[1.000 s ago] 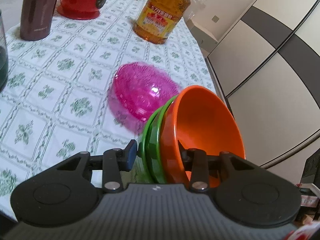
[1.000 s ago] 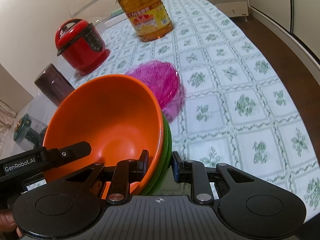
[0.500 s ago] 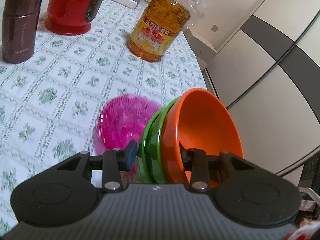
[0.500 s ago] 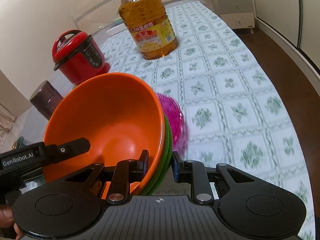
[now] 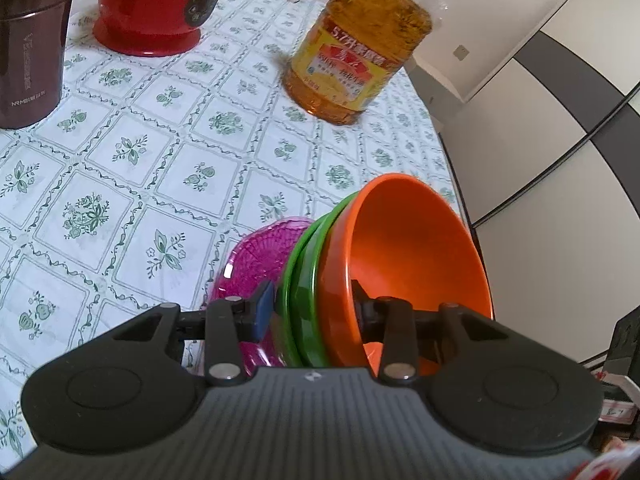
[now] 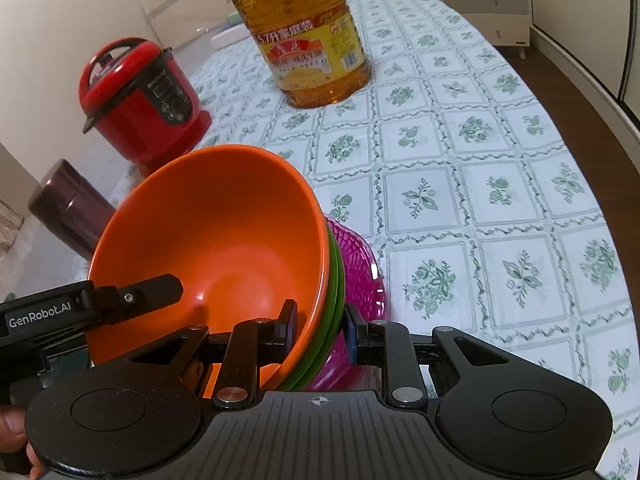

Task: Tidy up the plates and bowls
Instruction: 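Lower the bowl stack onto the pink plates and open both grippers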

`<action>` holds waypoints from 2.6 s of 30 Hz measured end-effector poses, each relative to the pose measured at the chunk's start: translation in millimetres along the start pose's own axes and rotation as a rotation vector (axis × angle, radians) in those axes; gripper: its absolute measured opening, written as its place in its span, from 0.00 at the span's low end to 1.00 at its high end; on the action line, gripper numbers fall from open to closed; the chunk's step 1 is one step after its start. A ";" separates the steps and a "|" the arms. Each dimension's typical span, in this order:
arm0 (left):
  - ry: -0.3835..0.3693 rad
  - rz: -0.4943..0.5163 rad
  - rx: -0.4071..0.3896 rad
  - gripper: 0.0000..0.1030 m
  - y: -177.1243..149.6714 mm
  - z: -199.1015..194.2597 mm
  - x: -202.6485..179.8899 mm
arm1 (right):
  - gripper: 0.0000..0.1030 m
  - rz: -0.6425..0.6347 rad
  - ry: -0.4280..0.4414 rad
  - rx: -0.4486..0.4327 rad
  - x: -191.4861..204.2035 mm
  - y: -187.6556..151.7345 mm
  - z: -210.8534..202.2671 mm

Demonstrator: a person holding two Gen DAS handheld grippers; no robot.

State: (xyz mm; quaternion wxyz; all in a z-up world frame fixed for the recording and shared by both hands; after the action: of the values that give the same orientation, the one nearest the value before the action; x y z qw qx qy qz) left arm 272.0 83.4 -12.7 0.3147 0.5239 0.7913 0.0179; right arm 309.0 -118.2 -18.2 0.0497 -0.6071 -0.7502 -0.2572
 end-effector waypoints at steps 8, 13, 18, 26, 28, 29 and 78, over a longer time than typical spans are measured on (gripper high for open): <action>0.008 -0.009 0.021 0.33 2.5 16.5 7.6 | 0.24 0.001 -0.013 0.024 -4.4 7.7 18.2; 0.018 0.007 0.015 0.33 3.7 20.2 7.7 | 0.24 0.006 -0.014 0.030 -6.4 9.6 23.5; 0.022 0.011 0.009 0.32 3.7 21.9 9.2 | 0.24 0.002 -0.014 0.034 -5.8 9.8 25.8; 0.021 0.032 0.001 0.33 2.3 20.8 8.8 | 0.26 0.002 -0.002 0.022 -6.3 8.0 25.5; 0.023 0.037 -0.010 0.33 2.5 18.9 8.0 | 0.28 0.004 0.004 0.019 -6.2 7.9 25.4; 0.024 0.039 -0.015 0.33 3.1 18.1 7.4 | 0.30 0.005 0.009 0.017 -6.2 8.0 25.4; 0.151 0.188 -0.229 0.63 -108.7 -72.9 2.9 | 0.54 0.046 0.034 -0.222 -4.8 -101.0 -59.1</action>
State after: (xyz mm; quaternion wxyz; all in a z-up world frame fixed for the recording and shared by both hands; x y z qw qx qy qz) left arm 144.7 58.9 5.4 0.3092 0.5536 0.7528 0.1767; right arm 201.6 -162.0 -2.0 0.0008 -0.6215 -0.7019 -0.3480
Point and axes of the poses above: each gripper's, at about its wrist camera, not at the fingertips, and z roughly the way its jaws point, x to its left, y to its top, the point moved 6 cm from there along z, roughly the way its jaws point, and after that the axes turned 11 degrees about x, right-handed, at the moved point
